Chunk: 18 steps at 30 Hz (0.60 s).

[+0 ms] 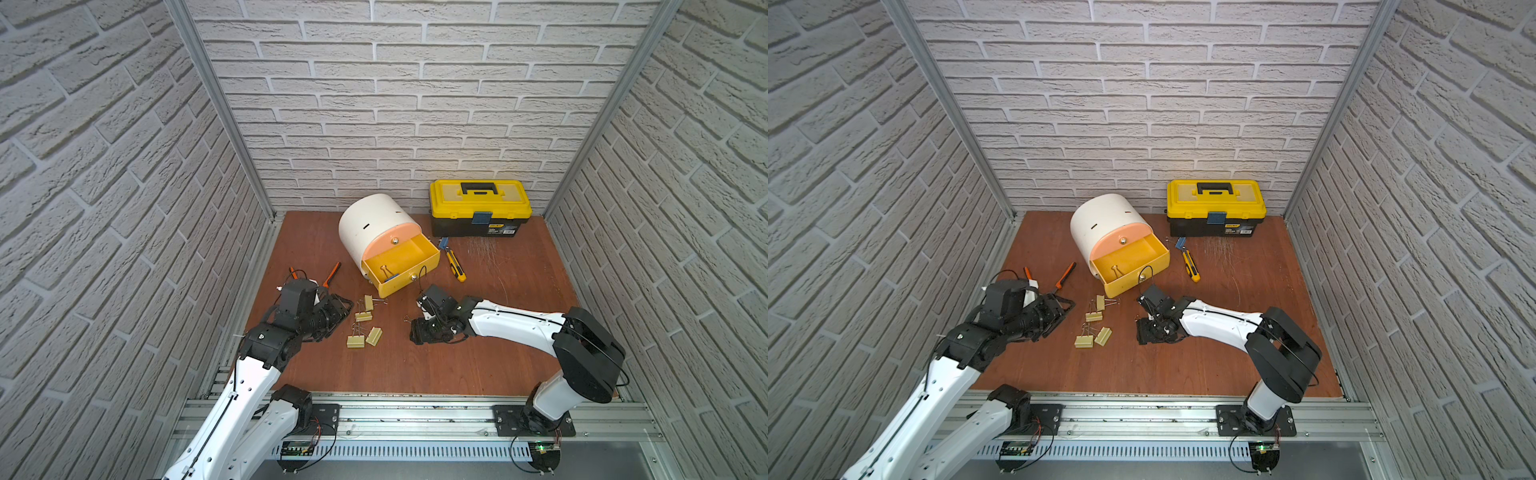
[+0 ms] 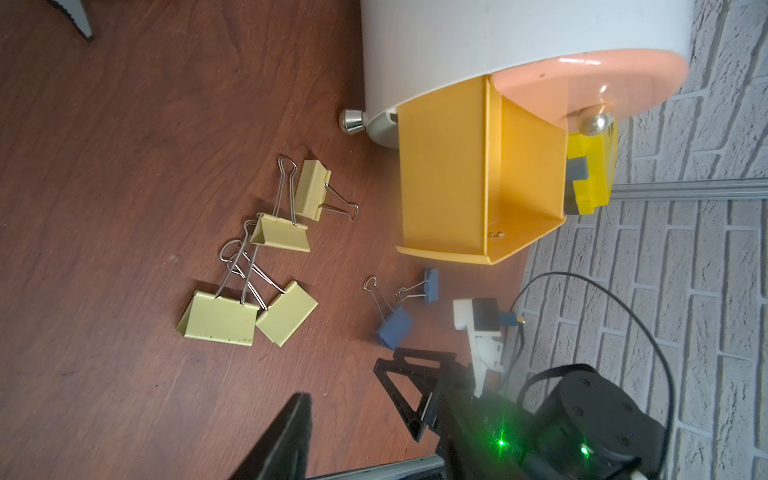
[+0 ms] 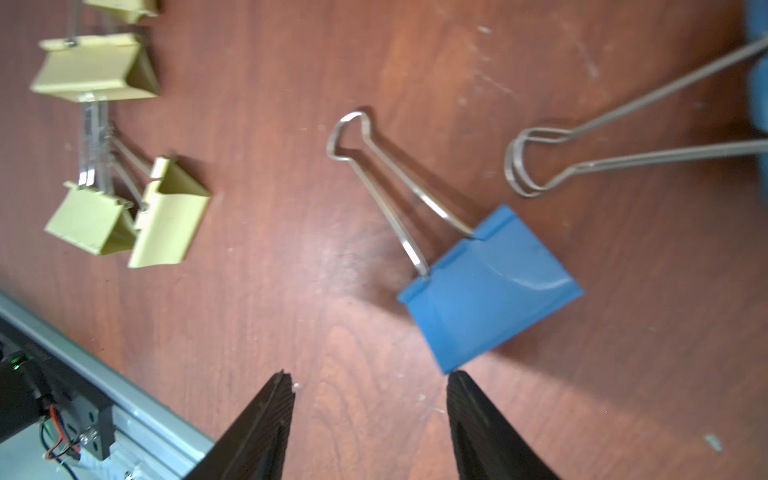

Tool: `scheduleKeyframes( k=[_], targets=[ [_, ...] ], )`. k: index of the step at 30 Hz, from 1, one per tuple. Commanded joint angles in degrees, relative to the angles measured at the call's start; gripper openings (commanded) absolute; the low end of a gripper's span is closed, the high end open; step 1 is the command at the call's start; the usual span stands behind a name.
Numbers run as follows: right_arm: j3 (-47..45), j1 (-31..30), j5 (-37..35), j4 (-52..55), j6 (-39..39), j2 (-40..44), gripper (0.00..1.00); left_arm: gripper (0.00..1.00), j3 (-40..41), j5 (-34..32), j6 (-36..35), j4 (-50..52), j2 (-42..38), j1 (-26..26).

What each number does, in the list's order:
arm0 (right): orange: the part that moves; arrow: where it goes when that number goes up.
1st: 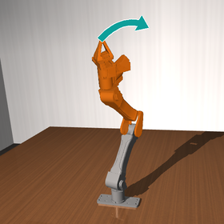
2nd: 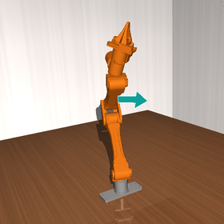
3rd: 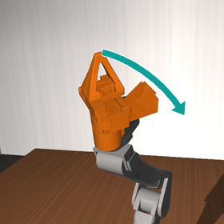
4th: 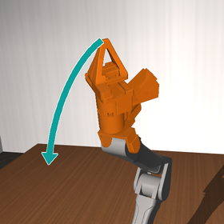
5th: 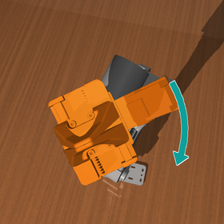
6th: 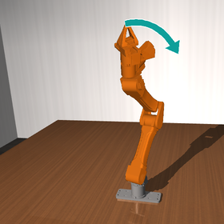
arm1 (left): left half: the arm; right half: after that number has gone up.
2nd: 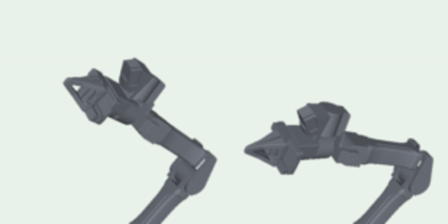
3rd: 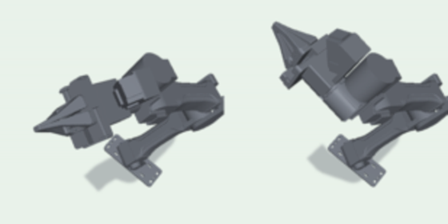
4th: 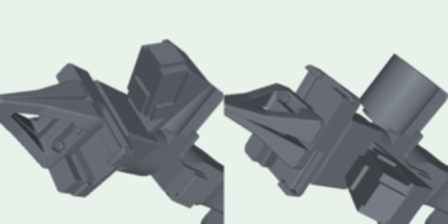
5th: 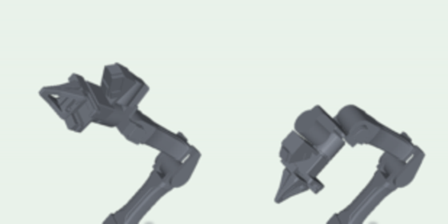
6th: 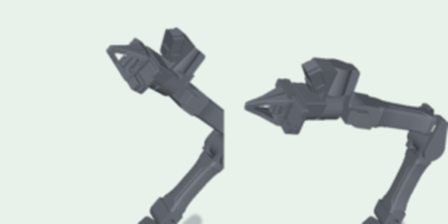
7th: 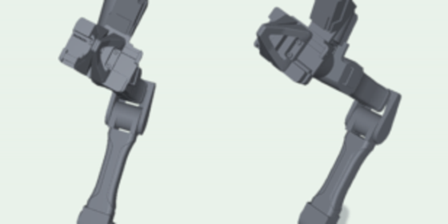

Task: Put the binder clips in the drawer according to color
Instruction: Pick up the binder clip at the center of the board.

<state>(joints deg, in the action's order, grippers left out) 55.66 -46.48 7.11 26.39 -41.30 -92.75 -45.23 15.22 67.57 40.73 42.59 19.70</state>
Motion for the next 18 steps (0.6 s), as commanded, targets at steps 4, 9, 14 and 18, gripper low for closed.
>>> scheduleKeyframes(
  k=[4,9,14,18],
  targets=[
    [-1.12,-0.69,-5.27,4.78,4.48,5.29,0.63,0.54,0.59,-1.25,-0.07,-1.53,-0.80,0.44],
    [-3.39,-0.38,-10.51,7.29,10.97,9.41,0.66,0.54,0.66,-1.29,0.07,-1.44,-0.93,0.51],
    [-4.81,-0.37,-13.04,4.54,17.38,8.13,0.68,0.54,0.53,-0.94,0.02,-1.20,-0.67,0.55],
    [-4.86,-0.36,-13.43,1.40,20.60,6.48,0.68,0.54,-0.30,-1.07,-0.25,-0.24,-0.58,0.62]
  ],
)
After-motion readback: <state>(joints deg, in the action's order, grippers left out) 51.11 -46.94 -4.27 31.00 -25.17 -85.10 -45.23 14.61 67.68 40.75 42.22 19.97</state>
